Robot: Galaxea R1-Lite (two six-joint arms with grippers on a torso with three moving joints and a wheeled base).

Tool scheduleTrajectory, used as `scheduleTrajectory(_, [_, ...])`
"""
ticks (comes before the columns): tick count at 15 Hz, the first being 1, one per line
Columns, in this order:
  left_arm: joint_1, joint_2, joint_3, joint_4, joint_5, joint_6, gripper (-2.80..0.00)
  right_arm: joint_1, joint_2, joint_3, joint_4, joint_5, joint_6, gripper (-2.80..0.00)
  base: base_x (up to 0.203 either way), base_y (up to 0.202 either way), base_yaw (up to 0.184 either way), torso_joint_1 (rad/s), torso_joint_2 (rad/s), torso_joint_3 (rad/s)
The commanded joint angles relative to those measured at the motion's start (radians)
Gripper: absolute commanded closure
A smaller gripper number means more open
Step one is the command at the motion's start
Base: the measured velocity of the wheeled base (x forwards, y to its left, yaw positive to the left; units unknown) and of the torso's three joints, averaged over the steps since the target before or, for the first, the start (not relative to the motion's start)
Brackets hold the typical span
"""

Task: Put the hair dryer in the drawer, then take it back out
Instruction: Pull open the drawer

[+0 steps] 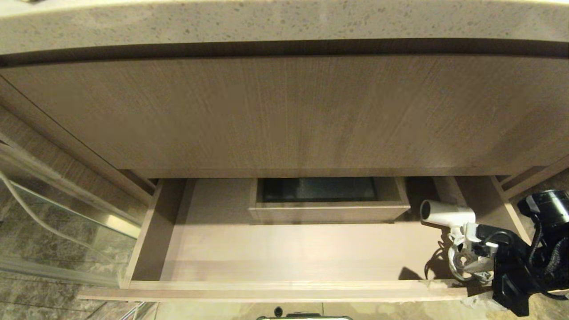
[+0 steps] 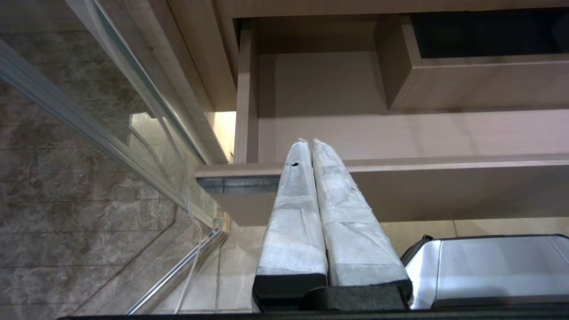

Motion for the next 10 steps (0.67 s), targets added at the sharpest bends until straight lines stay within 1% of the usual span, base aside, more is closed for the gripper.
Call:
scheduleTrajectory(1, [0.000, -0.002, 0.000, 0.000, 0.000, 0.000, 0.00, -0.003, -0.020, -0.013, -0.019, 0.002, -0.003, 0.00, 0.000, 0.000, 0.000, 0.000, 0.00, 0.000])
scheduleTrajectory(3, [0.000, -0.002, 0.000, 0.000, 0.000, 0.000, 0.00, -0.010, -0.028, -0.024, -0.015, -0.001, 0.001, 0.00, 0.000, 0.000, 0.000, 0.000, 0.00, 0.000])
scheduleTrajectory(4, [0.000, -0.002, 0.000, 0.000, 0.001, 0.000, 0.00, -0.028, -0.055, -0.051, -0.004, -0.005, 0.011, 0.00, 0.000, 0.000, 0.000, 0.000, 0.00, 0.000])
scheduleTrajectory(6, [0.000, 0.000, 0.000, 0.000, 0.000, 0.000, 0.00, -0.072, -0.105, -0.075, 0.050, -0.001, 0.068, 0.00, 0.000, 0.000, 0.000, 0.000, 0.00, 0.000])
scheduleTrajectory(7, [0.000, -0.001, 0.000, 0.000, 0.000, 0.000, 0.00, -0.101, -0.130, -0.075, 0.070, -0.001, 0.081, 0.00, 0.000, 0.000, 0.000, 0.000, 0.00, 0.000])
scheduleTrajectory(10, [0.000, 0.000, 0.000, 0.000, 0.000, 0.000, 0.00, -0.118, -0.184, -0.004, 0.114, 0.008, 0.077, 0.00, 0.000, 0.000, 0.000, 0.000, 0.00, 0.000])
